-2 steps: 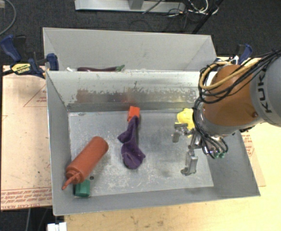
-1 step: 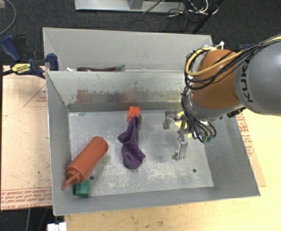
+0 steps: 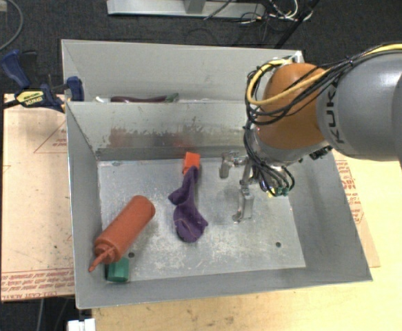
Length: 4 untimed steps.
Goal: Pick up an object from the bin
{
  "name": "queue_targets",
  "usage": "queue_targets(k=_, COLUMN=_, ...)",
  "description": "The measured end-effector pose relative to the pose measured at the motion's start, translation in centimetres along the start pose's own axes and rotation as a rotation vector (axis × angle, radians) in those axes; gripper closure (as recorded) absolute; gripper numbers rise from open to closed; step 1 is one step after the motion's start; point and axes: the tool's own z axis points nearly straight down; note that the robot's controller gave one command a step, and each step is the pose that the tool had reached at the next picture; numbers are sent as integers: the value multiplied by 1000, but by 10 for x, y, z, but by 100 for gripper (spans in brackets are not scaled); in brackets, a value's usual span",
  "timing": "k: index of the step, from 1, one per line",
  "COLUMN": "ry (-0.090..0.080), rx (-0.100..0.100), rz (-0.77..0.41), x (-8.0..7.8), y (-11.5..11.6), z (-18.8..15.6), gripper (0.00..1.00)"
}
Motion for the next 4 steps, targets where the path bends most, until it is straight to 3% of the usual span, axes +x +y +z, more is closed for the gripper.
queue_targets(k=2, ry=3, rx=-1, rz=-132, x=-9, y=67, z=52, gripper=0)
queue_targets(k=3, ry=0, rx=-3, rz=-155, x=-12, y=112, z=58, gripper=0)
queue_targets(k=4, ry=1, rx=-4, rz=-87, x=1, y=139, z=57, gripper=0)
